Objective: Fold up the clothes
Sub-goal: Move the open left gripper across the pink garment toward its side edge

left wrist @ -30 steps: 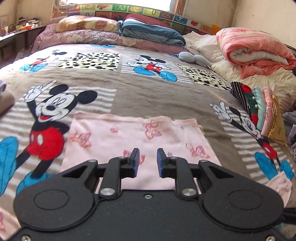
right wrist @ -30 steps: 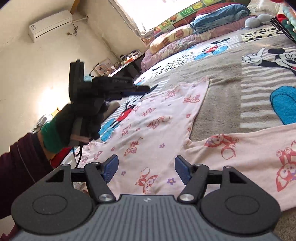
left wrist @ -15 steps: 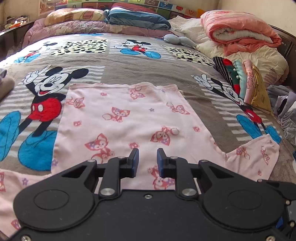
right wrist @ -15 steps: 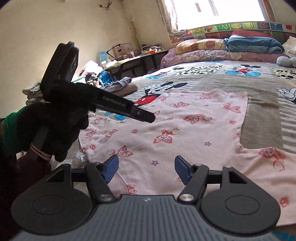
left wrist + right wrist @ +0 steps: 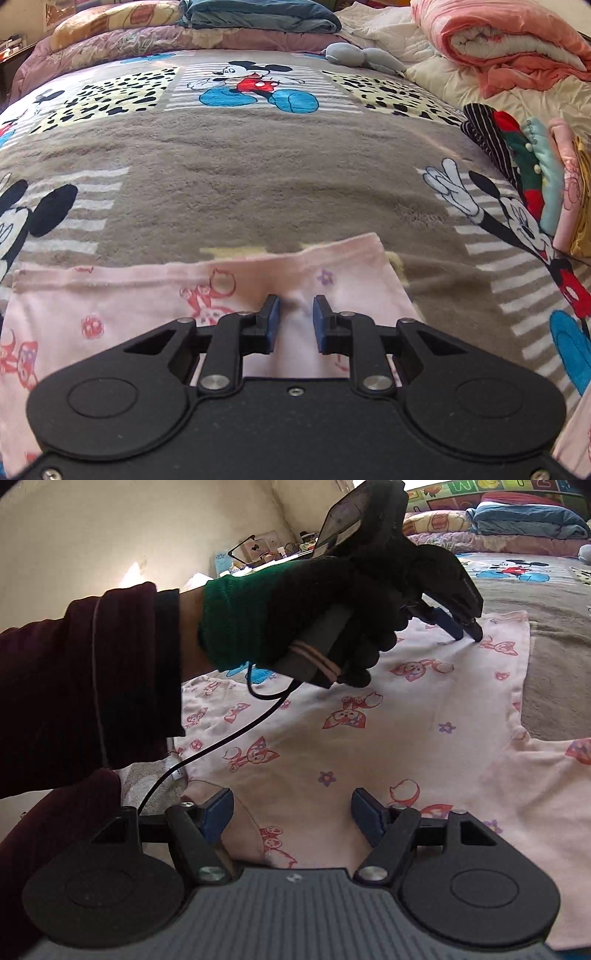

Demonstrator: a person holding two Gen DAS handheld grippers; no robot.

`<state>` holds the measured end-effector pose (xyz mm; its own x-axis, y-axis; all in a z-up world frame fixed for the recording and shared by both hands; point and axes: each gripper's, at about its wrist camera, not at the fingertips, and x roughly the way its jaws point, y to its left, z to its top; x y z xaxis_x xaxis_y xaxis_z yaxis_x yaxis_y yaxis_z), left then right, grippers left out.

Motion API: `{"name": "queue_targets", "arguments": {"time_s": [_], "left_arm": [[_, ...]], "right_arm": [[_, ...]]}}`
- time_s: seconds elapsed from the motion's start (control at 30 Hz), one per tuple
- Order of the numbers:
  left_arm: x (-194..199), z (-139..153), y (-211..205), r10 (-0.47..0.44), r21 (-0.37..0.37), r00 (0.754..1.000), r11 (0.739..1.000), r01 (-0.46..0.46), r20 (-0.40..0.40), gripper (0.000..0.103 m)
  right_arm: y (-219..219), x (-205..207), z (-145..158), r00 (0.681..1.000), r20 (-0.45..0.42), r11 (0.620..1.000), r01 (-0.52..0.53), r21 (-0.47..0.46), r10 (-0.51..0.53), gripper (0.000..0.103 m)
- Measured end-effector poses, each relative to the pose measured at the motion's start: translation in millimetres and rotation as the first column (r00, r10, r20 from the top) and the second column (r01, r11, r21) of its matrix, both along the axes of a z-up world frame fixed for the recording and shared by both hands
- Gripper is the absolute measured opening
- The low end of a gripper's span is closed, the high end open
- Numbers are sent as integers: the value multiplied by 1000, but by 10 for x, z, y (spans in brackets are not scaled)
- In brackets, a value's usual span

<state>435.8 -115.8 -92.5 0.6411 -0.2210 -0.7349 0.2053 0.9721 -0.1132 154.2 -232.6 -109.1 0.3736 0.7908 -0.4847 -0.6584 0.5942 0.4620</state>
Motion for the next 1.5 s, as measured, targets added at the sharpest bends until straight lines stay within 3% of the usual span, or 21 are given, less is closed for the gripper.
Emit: {"name": "queue_targets", "arguments": {"time_s": [0.1, 0.23, 0.4, 0.5, 0.63, 0.73, 0.9, 0.93, 0.97, 1.0, 1.2, 1.3, 1.4, 1.47, 1.5], "left_arm": [[282, 129, 104, 73, -48, 997, 996, -72, 34, 18], [53, 348, 211, 41, -141, 996, 990, -30, 76, 18], [-371, 183, -65, -108, -62, 994, 992, 110, 36, 18], [-148, 0, -238, -82, -53, 996, 995, 81, -21, 18], [286, 86, -270, -7, -159, 999, 987, 1, -35, 18], [-93, 241, 15, 11, -173, 1000, 985, -10, 5, 19], [-822, 504, 533, 36, -188, 996, 982, -21, 80, 33], [-968, 557, 637, 42, -191, 995, 981, -23, 94, 38], [-1114, 609, 741, 47, -194, 993, 981, -25, 109, 52], [-1260, 662, 844, 52, -197, 991, 980, -27, 124, 54], [-2634, 617, 1351, 167, -135, 967, 981, -143, 191, 55], [-3132, 488, 1256, 154, -76, 960, 987, -140, 233, 55], [-3365, 338, 1039, 80, 8, 957, 996, -85, 280, 55], [-3452, 227, 893, 26, 68, 952, 996, -50, 307, 55], [-3457, 112, 859, 14, 97, 959, 994, -43, 283, 55]], "right_arm": [[-51, 56, -40, 999, -39, 999, -3, 44, 5, 71], [-106, 72, -51, 998, -69, 997, -1, 78, 7, 71], [-102, 69, -30, 997, -71, 997, 5, 77, 0, 71], [-109, 64, -25, 997, -73, 997, 10, 79, -4, 71], [-117, 71, -32, 997, -81, 996, 15, 89, -8, 71], [-133, 85, -38, 996, -91, 995, 18, 102, -8, 71], [-246, 76, 37, 996, -86, 988, 33, 149, -21, 71], [-290, 58, 77, 997, -72, 985, 37, 168, -25, 71], [-337, 38, 119, 998, -56, 981, 38, 191, -28, 71], [-380, 28, 146, 998, -46, 978, 55, 202, -46, 71], [-650, 2, 193, 976, -19, 954, 218, 206, -219, 71], [-702, -111, 264, 954, 68, 939, 274, 210, -293, 70], [-606, -256, 339, 936, 189, 948, 265, 179, -297, 67], [-391, -320, 317, 937, 221, 963, 257, 86, -270, 63], [-258, -353, 257, 943, 228, 967, 253, -14, -243, 63]]}}
